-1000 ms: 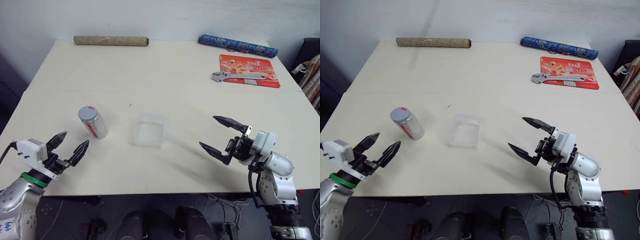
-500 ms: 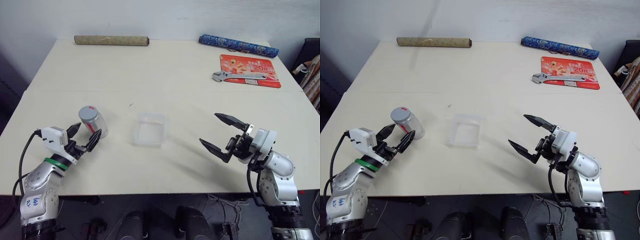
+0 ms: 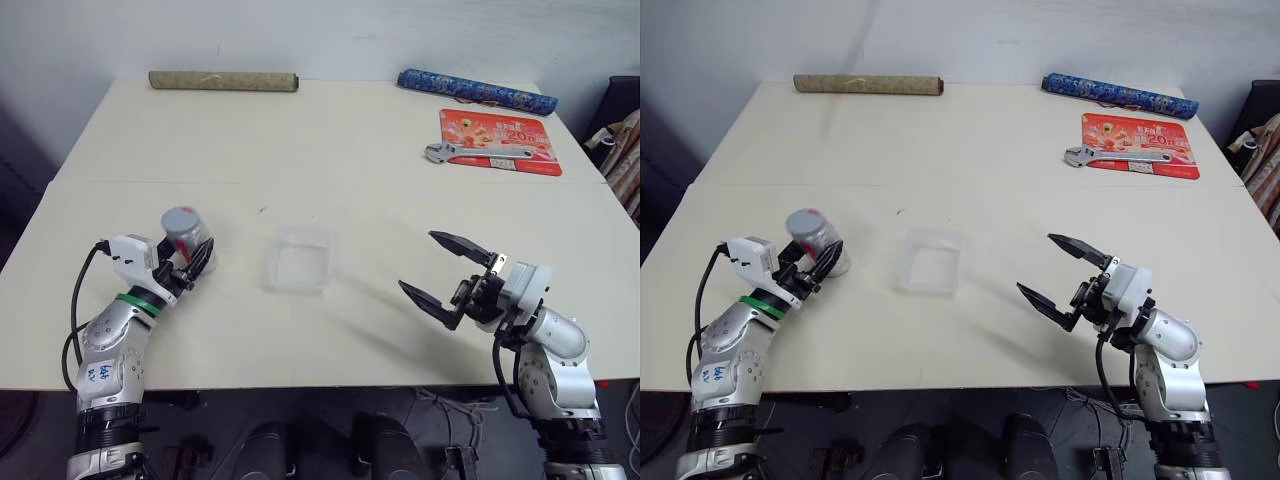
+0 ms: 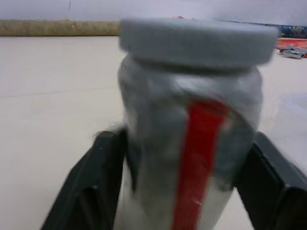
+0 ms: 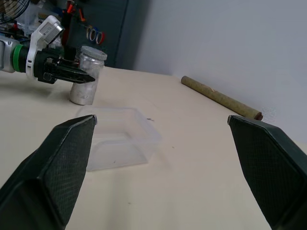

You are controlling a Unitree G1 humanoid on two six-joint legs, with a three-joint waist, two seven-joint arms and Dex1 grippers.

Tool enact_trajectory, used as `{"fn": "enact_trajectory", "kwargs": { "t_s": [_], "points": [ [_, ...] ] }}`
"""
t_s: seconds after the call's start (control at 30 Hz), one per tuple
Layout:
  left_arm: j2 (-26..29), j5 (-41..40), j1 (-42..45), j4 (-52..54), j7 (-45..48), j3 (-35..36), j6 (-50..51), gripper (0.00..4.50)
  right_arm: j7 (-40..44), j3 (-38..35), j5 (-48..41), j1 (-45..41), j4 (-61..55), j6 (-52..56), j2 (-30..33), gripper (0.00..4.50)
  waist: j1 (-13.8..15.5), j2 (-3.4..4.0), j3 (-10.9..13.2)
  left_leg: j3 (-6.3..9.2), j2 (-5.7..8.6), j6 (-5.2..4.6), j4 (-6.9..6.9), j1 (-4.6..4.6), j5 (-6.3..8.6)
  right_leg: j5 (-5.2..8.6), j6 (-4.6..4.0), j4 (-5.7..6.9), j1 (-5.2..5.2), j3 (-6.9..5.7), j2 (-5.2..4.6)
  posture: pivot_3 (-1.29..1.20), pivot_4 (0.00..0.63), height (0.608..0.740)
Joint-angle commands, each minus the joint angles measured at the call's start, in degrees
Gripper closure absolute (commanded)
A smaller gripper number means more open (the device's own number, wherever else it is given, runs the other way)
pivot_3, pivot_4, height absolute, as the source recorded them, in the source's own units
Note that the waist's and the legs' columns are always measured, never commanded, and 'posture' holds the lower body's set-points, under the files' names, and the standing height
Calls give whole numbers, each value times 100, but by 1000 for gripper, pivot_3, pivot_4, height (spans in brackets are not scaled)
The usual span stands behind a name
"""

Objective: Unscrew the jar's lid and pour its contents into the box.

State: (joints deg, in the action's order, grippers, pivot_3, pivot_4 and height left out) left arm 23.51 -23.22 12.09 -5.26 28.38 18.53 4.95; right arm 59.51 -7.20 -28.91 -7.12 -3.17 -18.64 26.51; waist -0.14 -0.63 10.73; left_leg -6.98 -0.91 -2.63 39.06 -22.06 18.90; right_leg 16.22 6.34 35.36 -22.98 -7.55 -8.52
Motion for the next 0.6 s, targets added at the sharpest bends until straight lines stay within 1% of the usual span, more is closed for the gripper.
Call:
{"fn": "enact_trajectory", "kwargs": {
  "t_s": [0.03,0.17,0.23,0.33,0.4,0.5,0.57,0.6],
  "points": [
    [35,84,67,-26,29,-33,-128,1942,-69,-45,-51,76,-279,-26,-12,0,0,0,0,0,0,0,0,0,0,0,0,0,0,0,0,0,150,740],
    [0,140,188,-131,-10,-85,-170,1942,-82,-30,-49,140,-290,-43,-25,0,9,0,0,2,1,-1,0,0,-1,0,0,0,2,-3,0,0,150,740],
    [-1,150,206,-155,2,-99,-196,2129,-83,-23,-40,159,-280,-58,-37,0,8,0,0,2,1,-1,0,0,-2,0,0,0,3,-2,-1,0,150,740],
    [82,31,133,-113,183,-41,-221,2129,-109,-21,-25,182,-298,-55,-54,0,6,0,0,4,1,-1,0,1,-2,0,1,0,4,-2,-2,0,150,740],
    [194,-107,58,-61,423,33,-212,2129,-127,-21,-19,187,-304,-52,-58,0,4,0,0,4,1,-1,0,1,-2,0,1,-1,4,-3,-2,0,150,740],
    [509,-469,-64,83,1114,211,-262,2129,-116,7,-57,203,-339,49,-23,0,-8,0,0,6,0,0,0,0,-2,0,0,-1,4,-3,-2,0,150,740],
    [777,-861,-81,319,1586,365,-120,2130,-130,24,-151,198,-451,324,75,0,-22,0,0,6,-3,2,0,0,-2,0,0,-2,3,-3,-2,0,150,740],
    [962,-1091,-68,509,1832,403,92,2130,-201,28,-299,146,-606,707,179,0,-20,1,1,5,-4,3,0,0,-2,0,0,-3,2,-2,-2,0,150,740]
  ]
}}
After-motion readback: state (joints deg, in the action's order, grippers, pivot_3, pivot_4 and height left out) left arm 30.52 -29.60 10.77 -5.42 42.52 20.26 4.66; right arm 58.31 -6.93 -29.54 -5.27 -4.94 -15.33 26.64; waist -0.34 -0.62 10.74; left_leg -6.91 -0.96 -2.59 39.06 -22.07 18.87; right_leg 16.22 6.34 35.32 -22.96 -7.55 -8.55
